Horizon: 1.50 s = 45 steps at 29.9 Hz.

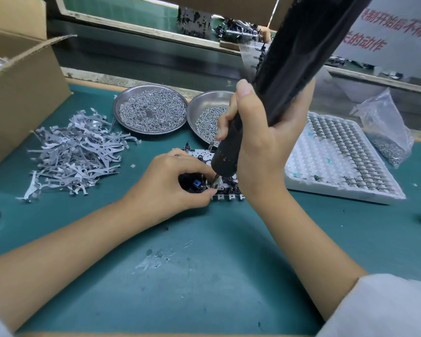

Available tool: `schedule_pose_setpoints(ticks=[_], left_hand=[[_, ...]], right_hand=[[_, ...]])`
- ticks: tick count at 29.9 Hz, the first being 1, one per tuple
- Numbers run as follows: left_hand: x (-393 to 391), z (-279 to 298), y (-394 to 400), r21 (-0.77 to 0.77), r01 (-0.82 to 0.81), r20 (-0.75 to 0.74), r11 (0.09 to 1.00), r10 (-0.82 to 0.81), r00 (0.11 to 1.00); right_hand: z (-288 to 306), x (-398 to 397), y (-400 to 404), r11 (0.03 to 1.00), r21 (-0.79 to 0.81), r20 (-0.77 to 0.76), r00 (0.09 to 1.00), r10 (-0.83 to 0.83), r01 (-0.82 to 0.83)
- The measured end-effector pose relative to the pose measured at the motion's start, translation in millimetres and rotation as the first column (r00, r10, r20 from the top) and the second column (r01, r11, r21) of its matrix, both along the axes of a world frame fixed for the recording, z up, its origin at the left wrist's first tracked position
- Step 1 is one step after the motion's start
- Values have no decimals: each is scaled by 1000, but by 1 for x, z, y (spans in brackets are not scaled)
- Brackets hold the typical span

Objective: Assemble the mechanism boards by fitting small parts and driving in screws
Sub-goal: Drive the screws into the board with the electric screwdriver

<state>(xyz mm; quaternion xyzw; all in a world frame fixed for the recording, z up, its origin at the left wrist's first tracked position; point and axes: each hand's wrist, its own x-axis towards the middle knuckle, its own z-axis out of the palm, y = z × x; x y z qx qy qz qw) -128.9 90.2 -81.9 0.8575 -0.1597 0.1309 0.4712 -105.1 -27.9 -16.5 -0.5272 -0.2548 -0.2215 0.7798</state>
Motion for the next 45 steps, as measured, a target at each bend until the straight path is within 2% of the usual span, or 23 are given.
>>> schedule_pose_setpoints(ticks=[16, 21, 25, 30, 34, 39, 41, 42, 43, 45], left_hand=[[-2, 4, 1, 35, 1, -26, 999, 0, 1000], [-4, 7, -1, 15, -13, -27, 1000, 13, 1000], [-5, 8, -1, 25, -10, -46, 1000, 12, 999], [-6, 9, -2, 68, -9, -9, 998, 9, 1000], [-6, 8, -2, 74, -21, 19, 997, 19, 1000], [-5, 7, -1, 89, -26, 36, 996, 23, 999], [-5, 6, 0, 97, -14, 39, 995, 10, 999], [-4, 5, 0, 74, 0, 23, 997, -2, 1000], [-5, 6, 1, 19, 16, -12, 1000, -16, 1000], [-4, 7, 2, -155, 15, -85, 988, -29, 996]], right_hand=[[-1, 0, 0, 999, -28, -5, 1000, -28, 28], [0, 3, -4, 1000, 2, 9, 1000, 9, -9], [3, 9, -13, 997, 21, 22, 997, -70, 69], [-5, 14, -12, 996, -62, -62, 996, -63, 59], [-6, 15, -14, 998, -54, -77, 997, -31, 27], [-7, 15, -18, 995, -77, -111, 991, -69, 61], [-8, 15, -22, 987, -108, -63, 990, -129, 121], [-9, 15, -25, 974, -109, -16, 979, -204, 201], [-11, 14, -28, 943, -90, 38, 947, -318, 320], [-21, 6, -35, 831, -50, 144, 827, -544, 555]])
